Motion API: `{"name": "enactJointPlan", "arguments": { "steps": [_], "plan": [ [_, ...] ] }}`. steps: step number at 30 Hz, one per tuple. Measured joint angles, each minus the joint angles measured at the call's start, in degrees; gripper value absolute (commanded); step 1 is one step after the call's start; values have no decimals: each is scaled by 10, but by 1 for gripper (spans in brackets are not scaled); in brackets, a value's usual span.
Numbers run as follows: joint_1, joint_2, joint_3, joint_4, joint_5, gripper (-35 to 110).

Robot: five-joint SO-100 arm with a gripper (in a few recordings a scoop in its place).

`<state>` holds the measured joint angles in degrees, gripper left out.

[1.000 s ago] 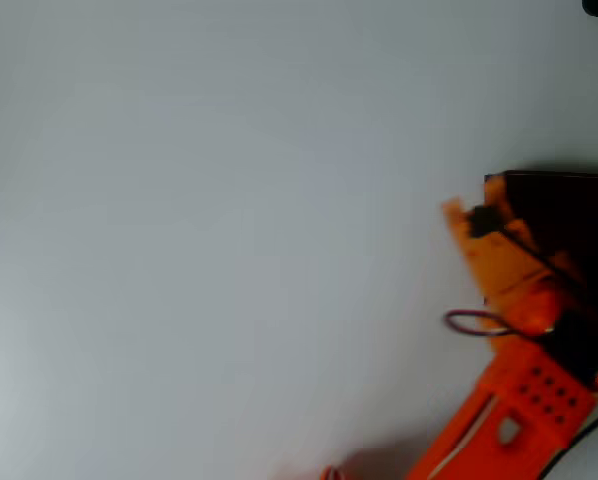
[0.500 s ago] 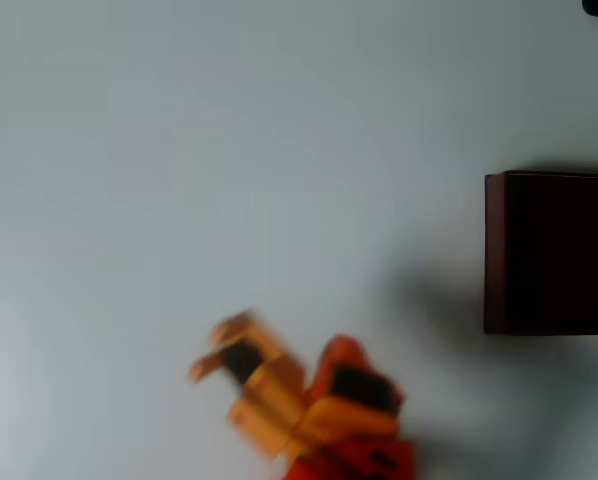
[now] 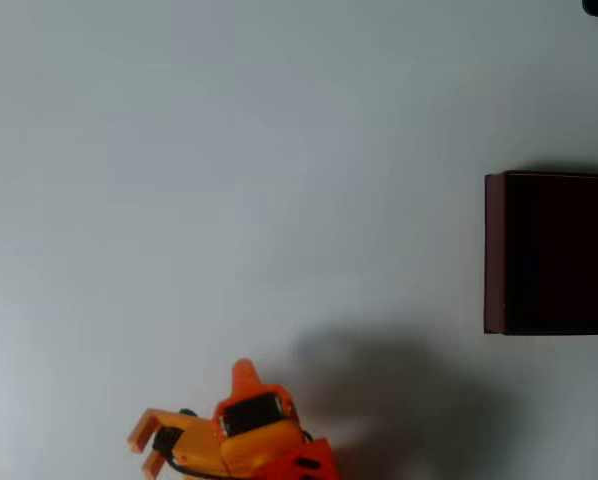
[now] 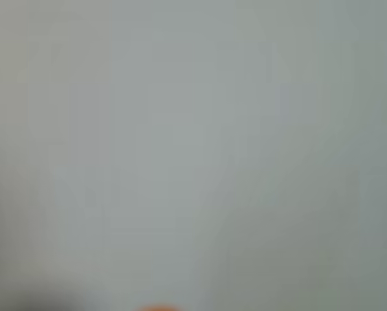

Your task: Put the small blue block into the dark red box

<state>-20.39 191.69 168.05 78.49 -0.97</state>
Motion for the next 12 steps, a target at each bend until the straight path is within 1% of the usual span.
{"name": "enactJointPlan", "arguments": {
  "steps": [12],
  "plan": [
    [-25,4,39,-16,-9,0]
  ]
}}
